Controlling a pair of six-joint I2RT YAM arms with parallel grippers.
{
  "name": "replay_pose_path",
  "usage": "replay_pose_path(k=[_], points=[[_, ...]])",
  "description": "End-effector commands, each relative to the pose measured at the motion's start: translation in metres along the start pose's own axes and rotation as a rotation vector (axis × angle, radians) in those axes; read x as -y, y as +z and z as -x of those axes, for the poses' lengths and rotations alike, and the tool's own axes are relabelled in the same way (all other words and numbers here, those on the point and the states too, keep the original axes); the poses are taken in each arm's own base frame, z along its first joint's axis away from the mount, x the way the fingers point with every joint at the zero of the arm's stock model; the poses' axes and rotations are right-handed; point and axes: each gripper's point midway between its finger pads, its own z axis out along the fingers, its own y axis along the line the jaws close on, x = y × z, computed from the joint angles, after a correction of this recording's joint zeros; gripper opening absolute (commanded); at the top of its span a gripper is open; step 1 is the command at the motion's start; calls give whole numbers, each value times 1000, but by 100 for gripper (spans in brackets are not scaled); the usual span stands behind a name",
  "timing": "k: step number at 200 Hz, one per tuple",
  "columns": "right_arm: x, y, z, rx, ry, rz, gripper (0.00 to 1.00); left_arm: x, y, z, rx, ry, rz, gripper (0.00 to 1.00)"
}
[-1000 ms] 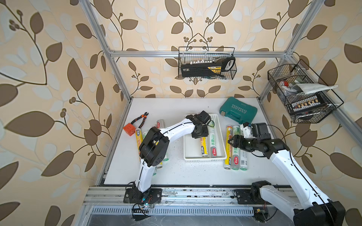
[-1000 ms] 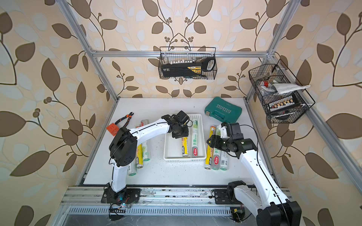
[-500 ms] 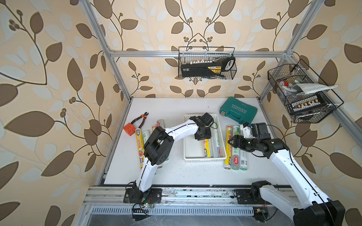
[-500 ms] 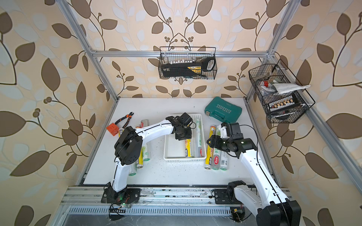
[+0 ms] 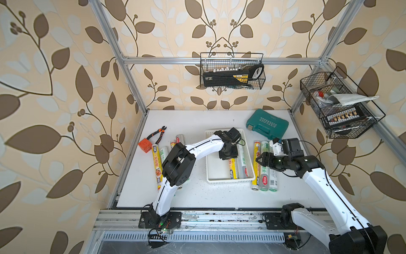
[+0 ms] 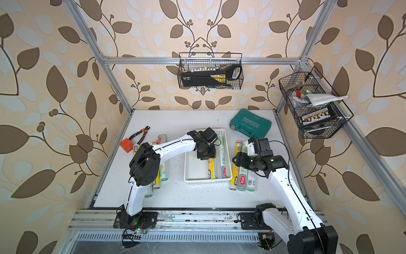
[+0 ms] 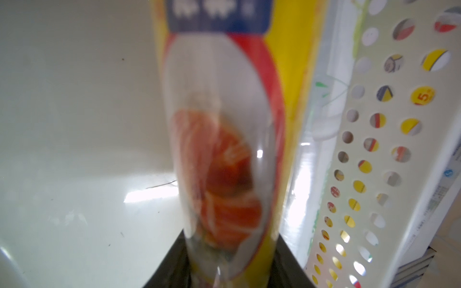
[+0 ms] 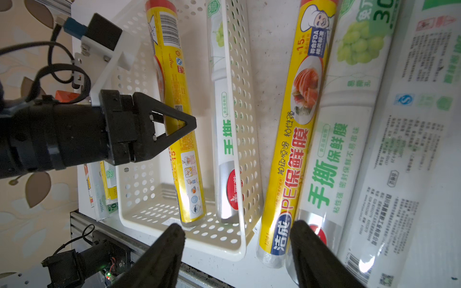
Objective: Put the plastic wrap into the basket
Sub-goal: Place the plastic wrap in the basket.
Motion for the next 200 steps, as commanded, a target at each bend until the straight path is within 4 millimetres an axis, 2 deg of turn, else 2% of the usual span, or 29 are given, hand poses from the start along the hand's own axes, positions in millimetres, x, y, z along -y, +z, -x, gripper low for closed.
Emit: replay_pose_path(k=[1, 62, 119, 200], points=[[-1, -6, 2, 11, -10, -1, 71, 25, -2, 3, -17, 2, -80, 40], [14, 6, -1, -7, 1, -65, 71, 14, 11, 8, -21, -17, -61, 45], [26, 14, -1, -16, 16, -120, 71, 14, 27, 11, -43, -65, -117, 51], [31, 21, -3, -33, 28, -138, 71, 9, 19, 14, -14, -60, -93, 52]])
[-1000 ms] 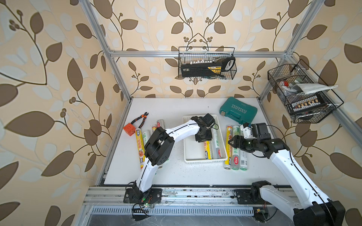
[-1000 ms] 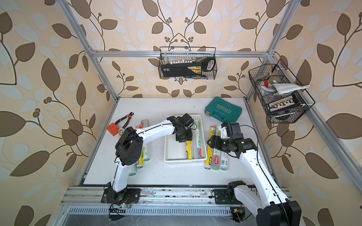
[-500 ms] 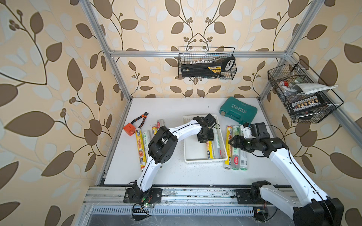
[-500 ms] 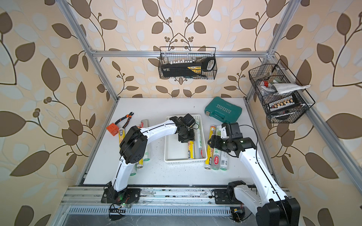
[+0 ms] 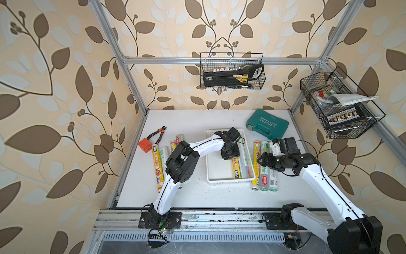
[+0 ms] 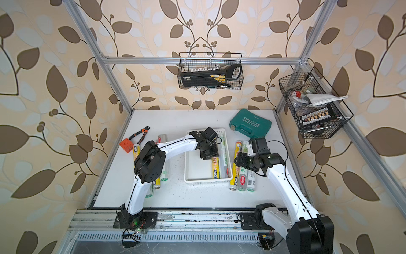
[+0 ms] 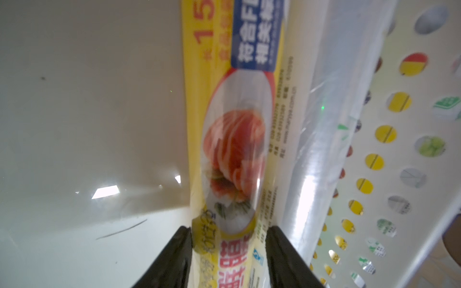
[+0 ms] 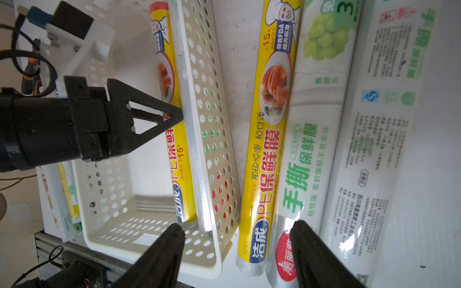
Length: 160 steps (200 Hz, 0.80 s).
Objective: Put the plastic wrap into the basket
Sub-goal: Place the plastic wrap in the basket.
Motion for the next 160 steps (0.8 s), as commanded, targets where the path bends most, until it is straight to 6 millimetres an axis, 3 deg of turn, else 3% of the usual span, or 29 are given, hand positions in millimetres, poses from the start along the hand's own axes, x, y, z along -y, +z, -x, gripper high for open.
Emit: replay_pose_path(k=[1, 37, 91, 122, 160], points=[[8, 6, -3, -9, 8, -26, 70, 2, -6, 3, 19, 2, -10, 52], [8, 10, -3, -17, 9, -30, 71, 3, -29, 6, 57, 62, 12, 58], [13, 21, -6, -64, 22, -64, 69, -6, -91, 4, 160, 159, 55, 65], [14, 30, -6, -82, 14, -108, 63, -24, -122, -3, 214, 199, 96, 68], [8, 42, -4, -94, -11, -156, 59, -48, -141, -14, 233, 209, 128, 72]])
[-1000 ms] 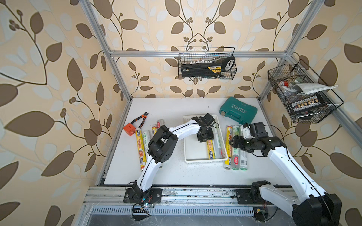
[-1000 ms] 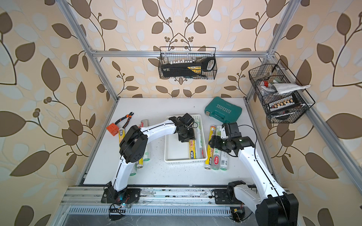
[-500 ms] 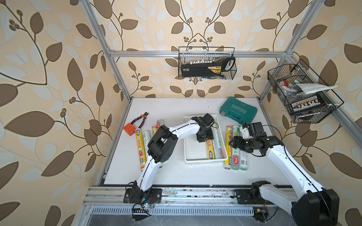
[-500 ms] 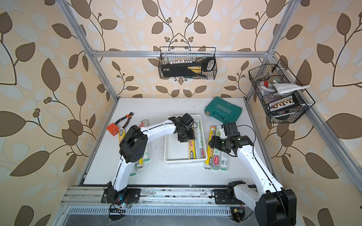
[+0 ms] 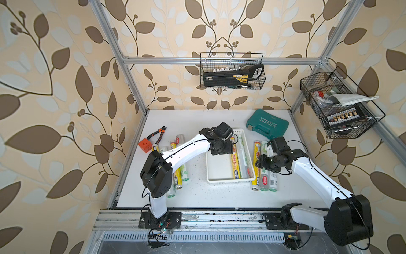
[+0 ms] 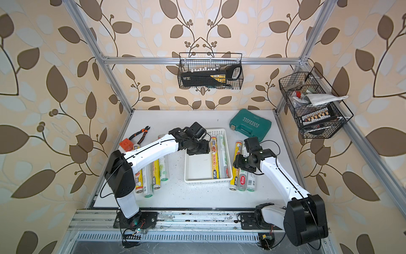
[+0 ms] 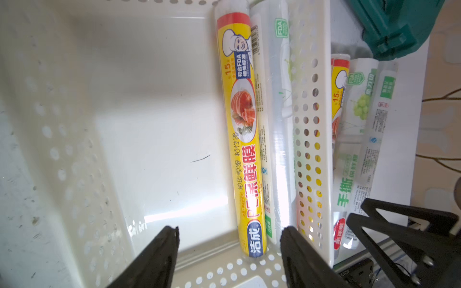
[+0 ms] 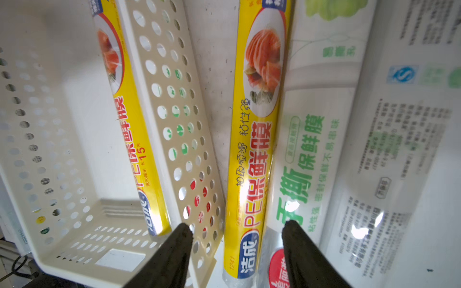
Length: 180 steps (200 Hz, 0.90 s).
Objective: Put the plastic wrap into the basket
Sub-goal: Place the plastic wrap in the basket, then pick up the plastic wrap from the center of the board.
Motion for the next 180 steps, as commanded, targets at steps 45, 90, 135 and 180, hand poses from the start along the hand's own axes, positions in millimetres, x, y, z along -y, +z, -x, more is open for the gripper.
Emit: replay_pose_path(k=[45, 90, 135, 180], points=[[-5, 11, 22, 28, -4, -110, 56, -55, -27, -14, 74, 25, 123, 75], [-5, 18, 28, 25, -8, -142, 55, -97, -55, -8, 173, -16, 208, 81], [-4, 27, 31, 14, -2, -159, 54, -128, -92, -8, 293, -86, 194, 85], [-7, 36, 34, 1, 2, -155, 52, -148, -110, -12, 349, -114, 223, 87]])
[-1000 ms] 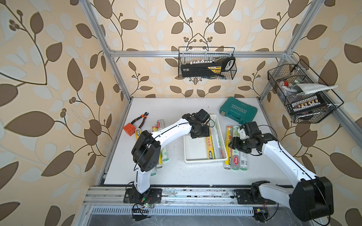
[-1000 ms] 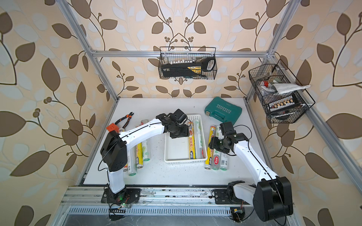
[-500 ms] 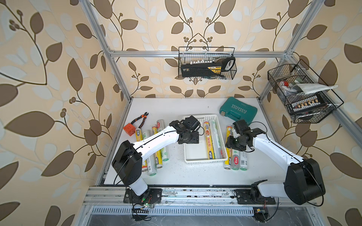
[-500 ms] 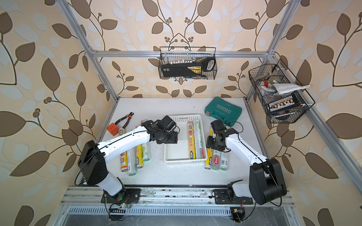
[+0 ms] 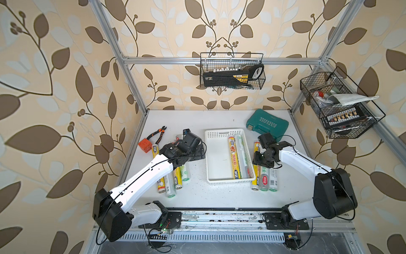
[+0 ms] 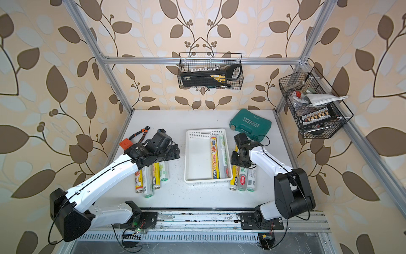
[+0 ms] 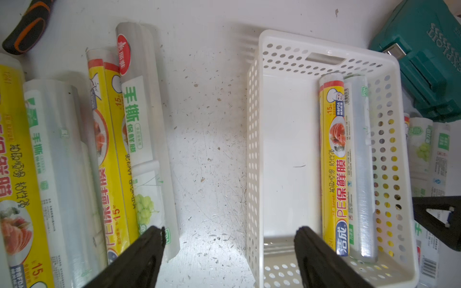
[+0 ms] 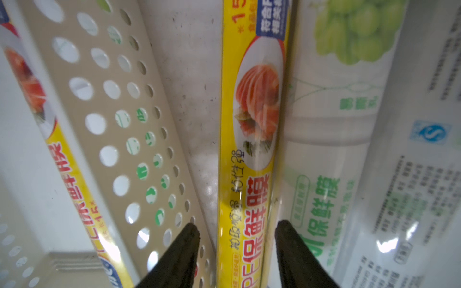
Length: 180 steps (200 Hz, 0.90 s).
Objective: Put the plastic wrap into the basket
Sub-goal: Pick up the plastic wrap from the center of the board.
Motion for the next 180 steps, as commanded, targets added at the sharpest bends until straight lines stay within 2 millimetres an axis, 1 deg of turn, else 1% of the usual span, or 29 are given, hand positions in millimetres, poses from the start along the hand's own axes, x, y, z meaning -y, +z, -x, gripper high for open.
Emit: replay_pose_path(k=[1, 23, 57, 95, 144, 180], points=[[-6, 0, 9, 22, 3, -1, 52, -15, -7, 6, 49, -11, 39, 87], [-6, 4, 9, 16, 5, -6, 52, -23, -12, 7, 70, -23, 48, 89], [-5, 10, 8, 6, 10, -13, 52, -26, -12, 6, 75, -35, 44, 90], [-8, 20, 10, 4, 5, -12, 52, -23, -8, 2, 61, -48, 24, 90], [-9, 31, 11, -10, 9, -16, 52, -23, -7, 1, 57, -47, 25, 91], [-10, 39, 10, -24, 6, -20, 52, -18, -6, -1, 40, -49, 5, 90]])
